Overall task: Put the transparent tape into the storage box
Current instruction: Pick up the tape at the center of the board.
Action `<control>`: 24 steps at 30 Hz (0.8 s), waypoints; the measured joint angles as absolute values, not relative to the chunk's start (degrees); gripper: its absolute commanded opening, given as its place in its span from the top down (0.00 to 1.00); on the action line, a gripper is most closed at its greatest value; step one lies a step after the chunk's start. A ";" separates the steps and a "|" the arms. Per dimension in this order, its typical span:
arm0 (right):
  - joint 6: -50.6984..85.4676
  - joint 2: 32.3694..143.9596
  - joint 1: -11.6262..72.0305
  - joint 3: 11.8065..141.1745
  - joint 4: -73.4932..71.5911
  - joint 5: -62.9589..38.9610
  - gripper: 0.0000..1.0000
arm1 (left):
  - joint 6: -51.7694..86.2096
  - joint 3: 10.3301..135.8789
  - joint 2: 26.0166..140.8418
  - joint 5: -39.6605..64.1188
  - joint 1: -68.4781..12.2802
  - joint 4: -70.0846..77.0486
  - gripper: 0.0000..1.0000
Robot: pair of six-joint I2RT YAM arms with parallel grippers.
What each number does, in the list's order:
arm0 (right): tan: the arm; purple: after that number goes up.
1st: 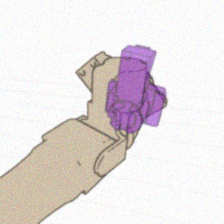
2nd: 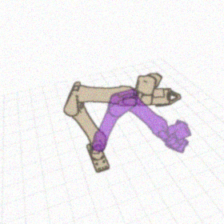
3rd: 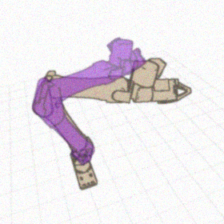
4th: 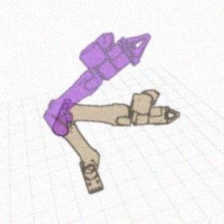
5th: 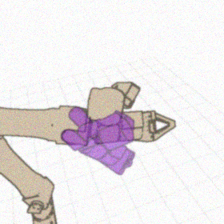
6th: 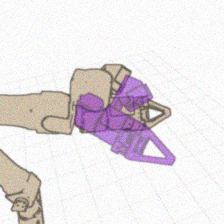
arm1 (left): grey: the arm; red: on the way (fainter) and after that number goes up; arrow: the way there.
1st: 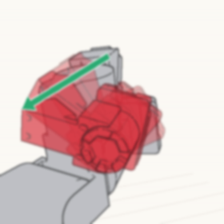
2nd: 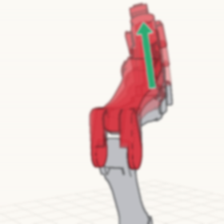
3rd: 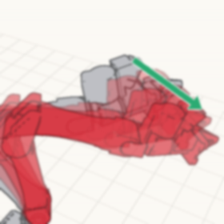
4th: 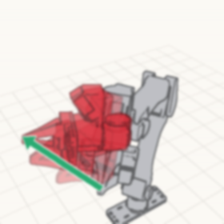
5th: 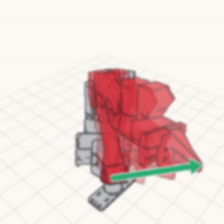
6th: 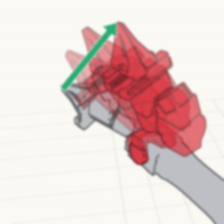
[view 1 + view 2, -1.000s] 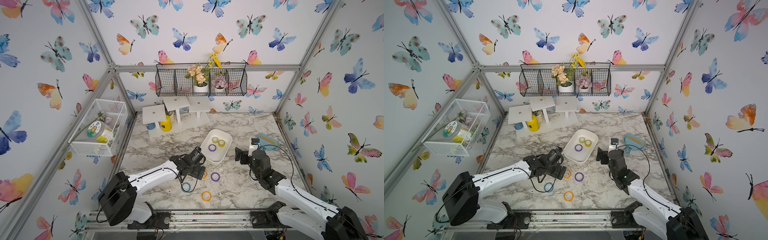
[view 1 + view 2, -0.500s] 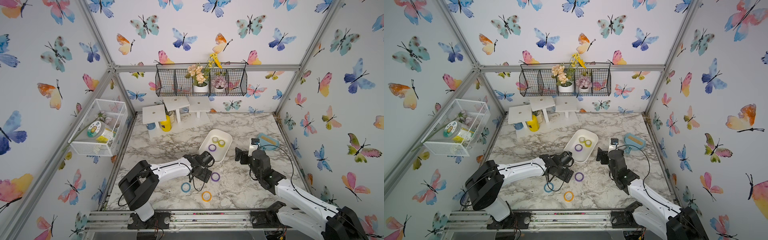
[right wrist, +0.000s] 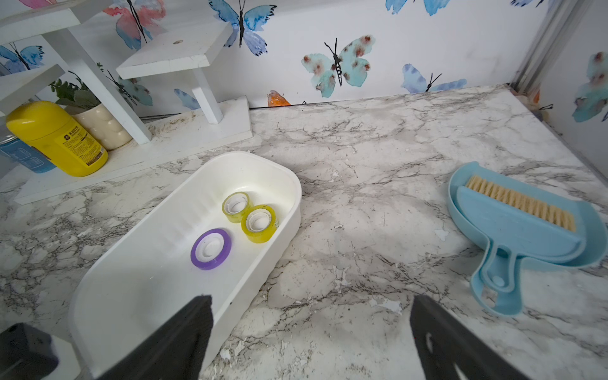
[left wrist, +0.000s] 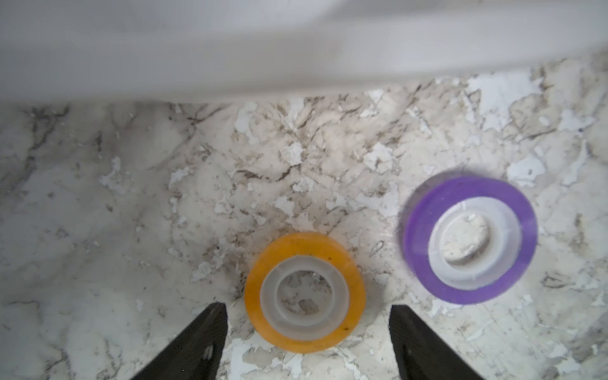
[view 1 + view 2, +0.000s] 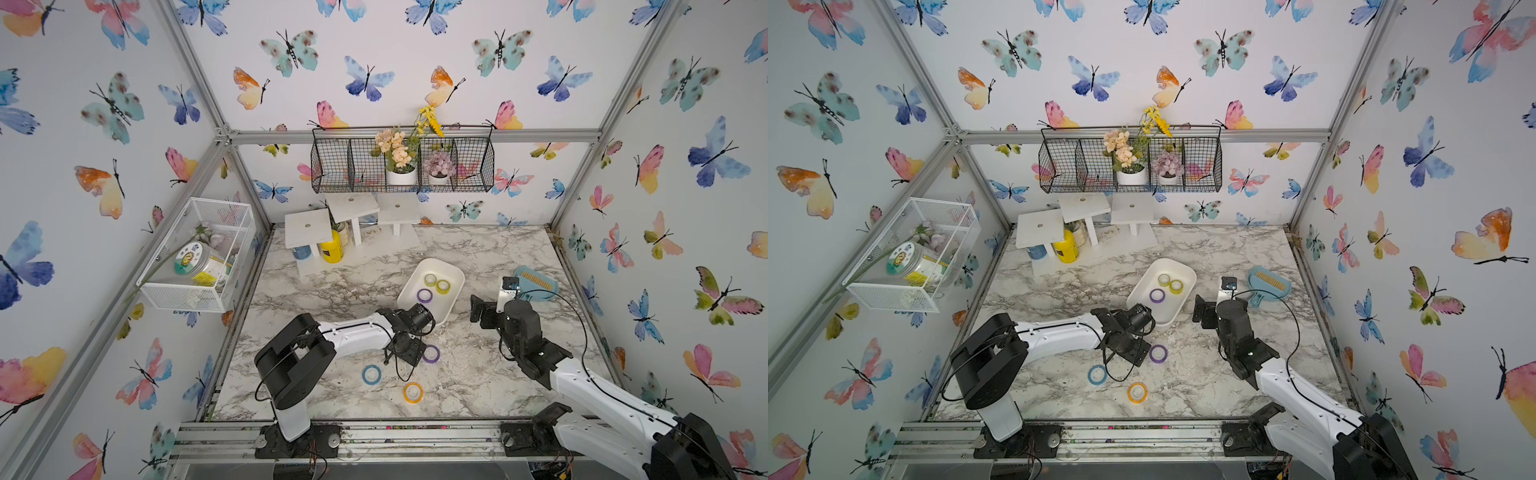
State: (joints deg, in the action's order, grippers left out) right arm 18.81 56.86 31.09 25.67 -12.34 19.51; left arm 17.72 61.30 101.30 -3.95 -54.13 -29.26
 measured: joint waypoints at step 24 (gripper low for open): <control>18.81 56.73 31.09 25.67 -12.05 19.51 0.01 | 17.12 63.11 103.68 -2.94 -54.13 -29.76 0.38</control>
State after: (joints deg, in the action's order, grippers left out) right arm 18.81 56.73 31.09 25.67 -12.05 19.51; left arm 17.12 63.11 103.68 -2.94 -54.13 -29.76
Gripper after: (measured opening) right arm 0.988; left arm 0.620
